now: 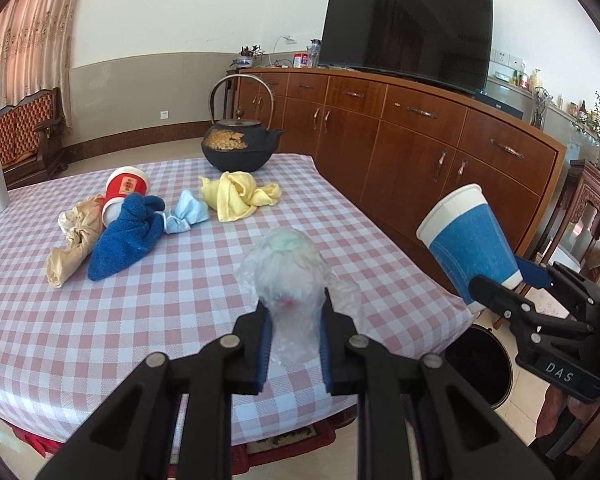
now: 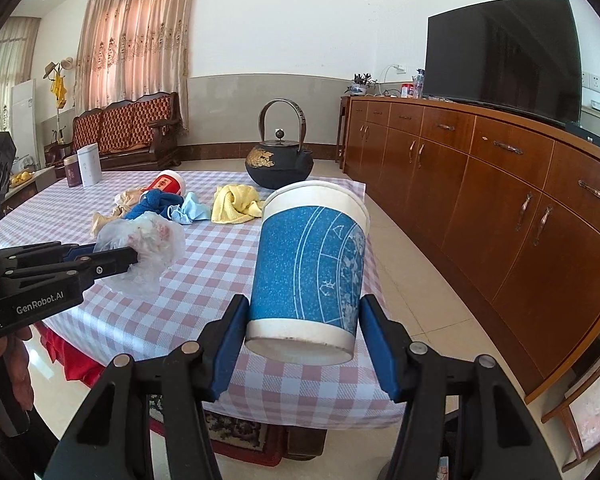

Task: Collect trash
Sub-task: 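Carry the clear bag and blue cup over the black bucket with both tools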

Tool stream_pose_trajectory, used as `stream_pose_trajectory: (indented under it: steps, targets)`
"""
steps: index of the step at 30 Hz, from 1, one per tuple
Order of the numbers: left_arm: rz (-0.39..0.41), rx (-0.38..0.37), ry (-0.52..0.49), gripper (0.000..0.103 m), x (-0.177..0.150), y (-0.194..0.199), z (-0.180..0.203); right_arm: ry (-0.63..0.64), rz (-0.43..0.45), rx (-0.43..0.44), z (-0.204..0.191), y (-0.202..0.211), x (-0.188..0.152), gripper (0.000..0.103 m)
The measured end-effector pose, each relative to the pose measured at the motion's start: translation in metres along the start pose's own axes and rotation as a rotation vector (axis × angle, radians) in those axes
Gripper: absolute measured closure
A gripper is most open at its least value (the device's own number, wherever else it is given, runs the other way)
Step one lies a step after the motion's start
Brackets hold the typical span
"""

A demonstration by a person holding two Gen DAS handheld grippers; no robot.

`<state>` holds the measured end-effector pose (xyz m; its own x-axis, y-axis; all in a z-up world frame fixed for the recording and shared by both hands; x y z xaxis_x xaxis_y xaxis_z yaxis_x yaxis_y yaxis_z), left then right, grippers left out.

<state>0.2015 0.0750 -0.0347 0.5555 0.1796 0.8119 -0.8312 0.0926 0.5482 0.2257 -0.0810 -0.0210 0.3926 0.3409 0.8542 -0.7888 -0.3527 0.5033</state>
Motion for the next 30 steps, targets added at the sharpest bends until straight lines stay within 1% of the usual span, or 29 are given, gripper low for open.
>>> stream_pose_trajectory:
  steps: [14, 30]
  targets:
    - [-0.004, -0.068, -0.071, 0.082, -0.007, -0.003, 0.054, -0.045, -0.003, -0.089, 0.046, 0.03, -0.029, 0.044]
    - [-0.047, -0.174, -0.147, 0.082, -0.021, -0.022, 0.123, -0.128, -0.045, -0.199, 0.112, 0.052, -0.072, 0.044]
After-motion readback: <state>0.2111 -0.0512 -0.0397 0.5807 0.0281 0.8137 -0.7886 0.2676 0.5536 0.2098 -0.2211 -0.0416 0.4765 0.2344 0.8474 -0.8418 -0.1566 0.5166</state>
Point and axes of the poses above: each gripper's, at about its wrist camera, not at the fingertips, and y roughly against the way its jaws point, z to its right, x to its top, the point moved 6 cm from there along -y, roughly the way its jaws point, and after that the axes turned 4 degrees about y, right-handed, at the moved point
